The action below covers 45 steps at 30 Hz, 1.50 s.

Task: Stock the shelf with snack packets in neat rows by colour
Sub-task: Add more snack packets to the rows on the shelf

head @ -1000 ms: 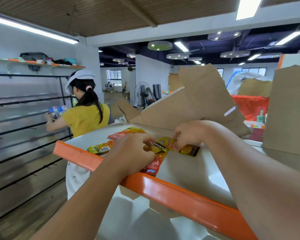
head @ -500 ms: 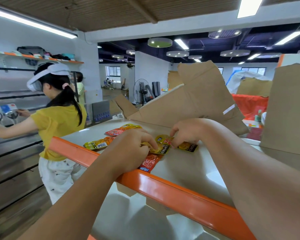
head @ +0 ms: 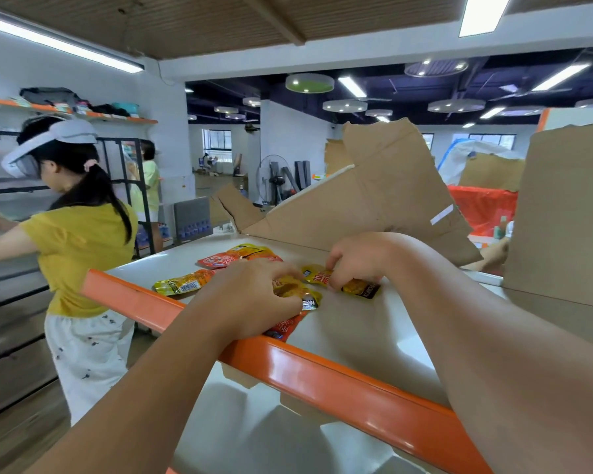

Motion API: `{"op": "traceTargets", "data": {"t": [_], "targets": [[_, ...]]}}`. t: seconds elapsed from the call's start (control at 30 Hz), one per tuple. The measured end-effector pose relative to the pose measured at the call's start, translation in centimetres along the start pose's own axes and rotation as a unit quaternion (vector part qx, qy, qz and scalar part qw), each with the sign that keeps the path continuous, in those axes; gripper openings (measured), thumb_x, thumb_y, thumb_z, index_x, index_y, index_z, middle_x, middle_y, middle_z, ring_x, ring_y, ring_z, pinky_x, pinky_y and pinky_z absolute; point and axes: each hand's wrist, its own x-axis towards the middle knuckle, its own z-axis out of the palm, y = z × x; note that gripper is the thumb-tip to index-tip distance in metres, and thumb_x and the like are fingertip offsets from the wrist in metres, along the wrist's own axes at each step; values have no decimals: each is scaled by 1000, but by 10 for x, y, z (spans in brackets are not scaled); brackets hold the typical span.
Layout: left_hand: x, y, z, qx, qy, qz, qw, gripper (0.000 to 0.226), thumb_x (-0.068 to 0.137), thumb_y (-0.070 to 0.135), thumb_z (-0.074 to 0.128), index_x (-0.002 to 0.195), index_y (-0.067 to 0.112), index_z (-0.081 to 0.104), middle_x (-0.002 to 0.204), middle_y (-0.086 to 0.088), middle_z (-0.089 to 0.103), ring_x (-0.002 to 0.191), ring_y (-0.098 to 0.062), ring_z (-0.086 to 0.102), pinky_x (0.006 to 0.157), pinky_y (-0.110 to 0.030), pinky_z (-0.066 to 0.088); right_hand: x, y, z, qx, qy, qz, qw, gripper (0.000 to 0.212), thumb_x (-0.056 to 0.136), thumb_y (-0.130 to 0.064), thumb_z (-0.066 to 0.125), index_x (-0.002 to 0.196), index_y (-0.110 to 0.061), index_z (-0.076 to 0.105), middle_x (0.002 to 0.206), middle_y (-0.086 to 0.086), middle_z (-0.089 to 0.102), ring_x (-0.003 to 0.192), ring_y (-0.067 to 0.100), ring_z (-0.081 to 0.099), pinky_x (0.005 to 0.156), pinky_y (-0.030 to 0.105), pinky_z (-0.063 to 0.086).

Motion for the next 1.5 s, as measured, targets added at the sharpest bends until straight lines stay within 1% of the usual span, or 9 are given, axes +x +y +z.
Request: {"op": "traceTargets", "data": {"t": [0.2, 0.37, 0.63, 0.8, 0.87, 1.0, 1.27, 1.37, 1.5], "targets": [[-3, 2, 0, -41, 43, -19, 998, 24, 87, 60, 64, 89, 36, 64, 104, 19, 59, 98, -7, 57, 84, -37, 52, -2, 1, 0, 4, -3, 1, 1000, 48, 85, -47, 71, 128, -26, 64, 113, 2, 66, 95, 22, 63, 92, 37, 54], [-1, 4, 1, 22, 22, -69, 997, 43, 84, 71, 62, 118, 45, 57, 111, 19, 51, 103, -13, 52, 83, -36, 45, 1, 0, 0, 5, -11, 5, 1000, 48, 85, -46, 71, 127, -25, 64, 112, 4, 66, 84, 20, 62, 91, 39, 55], [2, -5, 2, -87, 55, -38, 994, 32, 80, 45, 73, 109, 46, 61, 109, 23, 61, 100, -1, 57, 76, -27, 45, -4, 0, -6, 6, 11, 11, 1000, 46, 80, -44, 73, 120, -24, 67, 109, 4, 70, 97, 26, 68, 91, 37, 55], [-9, 8, -1, -119, 141, -24, 982, 37, 68, 56, 67, 103, 49, 60, 101, 20, 63, 95, -6, 60, 80, -37, 50, -37, 17, -22, 24, 88, 10, 996, 36, 81, -38, 70, 107, -14, 71, 107, 10, 72, 85, 25, 66, 70, 32, 43], [-12, 27, -1, -134, 163, -15, 977, 27, 74, 44, 71, 100, 47, 62, 91, 17, 63, 86, -6, 59, 75, -35, 48, -57, 32, -24, 39, 128, 11, 991, 37, 80, -40, 70, 105, -13, 72, 106, 10, 72, 92, 27, 69, 70, 32, 43], [-18, 89, 7, -175, 191, 20, 966, 25, 76, 32, 74, 96, 43, 64, 79, 9, 67, 70, -10, 62, 67, -34, 52, -111, 74, -19, 48, 181, 31, 982, 34, 79, -41, 73, 96, -12, 71, 102, 11, 71, 86, 27, 67, 65, 30, 43], [-40, 279, 62, -257, 184, 150, 937, 32, 77, 22, 79, 90, 44, 61, 102, 14, 62, 87, -2, 60, 72, -15, 43, -301, 205, 5, 174, 292, 77, 937, 19, 78, -32, 79, 86, -20, 66, 88, -5, 63, 78, 17, 61, 62, 29, 47], [-60, 362, 85, -280, 148, 207, 926, 31, 73, 19, 78, 91, 40, 64, 98, 17, 60, 82, -9, 59, 72, -26, 50, -389, 261, 27, 189, 332, 124, 916, 20, 76, -33, 81, 83, -23, 64, 82, -7, 64, 71, 11, 58, 61, 26, 43], [-99, 472, 120, -281, 118, 256, 917, 29, 77, 21, 77, 92, 42, 64, 102, 17, 61, 87, -7, 56, 67, -5, 35, -508, 327, 68, 202, 359, 212, 886, 23, 77, -40, 80, 86, -27, 63, 89, -7, 65, 71, 10, 60, 58, 29, 45]]}}
